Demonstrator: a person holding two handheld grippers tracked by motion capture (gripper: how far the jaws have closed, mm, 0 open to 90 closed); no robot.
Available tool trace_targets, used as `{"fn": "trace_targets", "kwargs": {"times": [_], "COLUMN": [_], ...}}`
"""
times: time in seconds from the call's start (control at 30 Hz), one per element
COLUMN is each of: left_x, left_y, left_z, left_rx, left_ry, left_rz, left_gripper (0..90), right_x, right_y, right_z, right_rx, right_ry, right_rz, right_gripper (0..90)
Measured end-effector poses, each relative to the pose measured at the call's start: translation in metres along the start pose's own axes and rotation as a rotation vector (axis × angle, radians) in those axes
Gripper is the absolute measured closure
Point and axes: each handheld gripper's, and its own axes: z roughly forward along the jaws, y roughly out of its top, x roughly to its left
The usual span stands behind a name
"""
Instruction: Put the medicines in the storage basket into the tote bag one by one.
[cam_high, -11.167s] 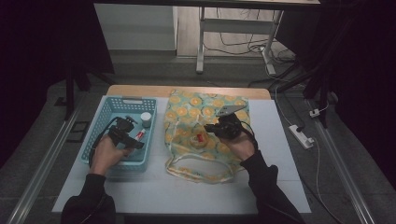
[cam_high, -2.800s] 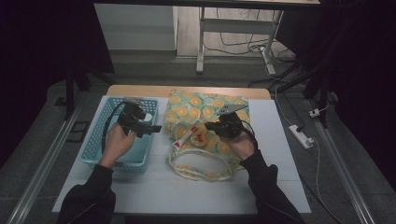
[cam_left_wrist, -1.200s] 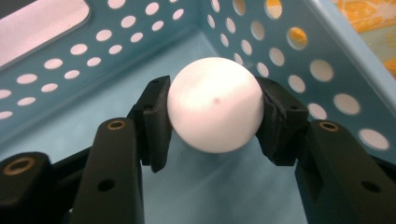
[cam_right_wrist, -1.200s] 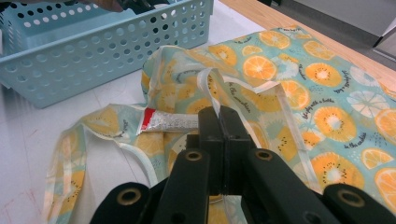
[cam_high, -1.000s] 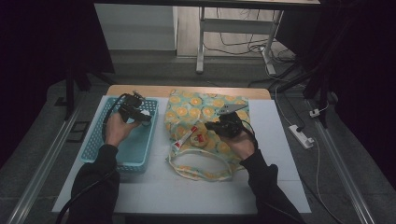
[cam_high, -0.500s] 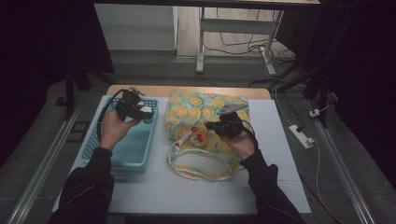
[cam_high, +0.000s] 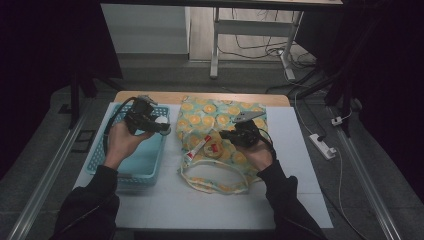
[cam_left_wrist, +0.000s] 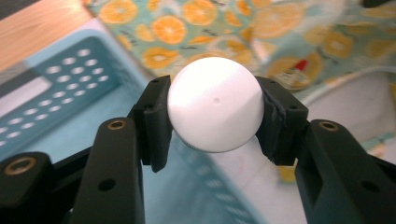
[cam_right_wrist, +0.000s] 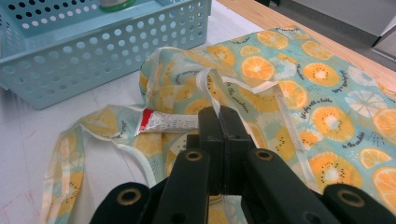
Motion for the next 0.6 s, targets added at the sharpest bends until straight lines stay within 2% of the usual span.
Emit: {"fn": "trace_targets", "kwargs": {"times": [0.4, 0.6], "left_x": [-0.048, -0.066], "left_y": [0.013, 0.024], "left_z": [0.038, 0.061], "left_rx": [0.016, 0.027], "left_ry": [-0.109, -0.134], "left_rz": [0.101, 0.136], "left_gripper": [50.3, 50.3], "right_x": [-0.001, -0.002], "right_y": [0.000, 0.001], "right_z": [-0.001, -0.003], "right_rx": [-0.006, -0.016], "right_ry": [-0.009, -0.017], "right_rz": [0.008, 0.012], "right_gripper": [89.8, 89.8]}}
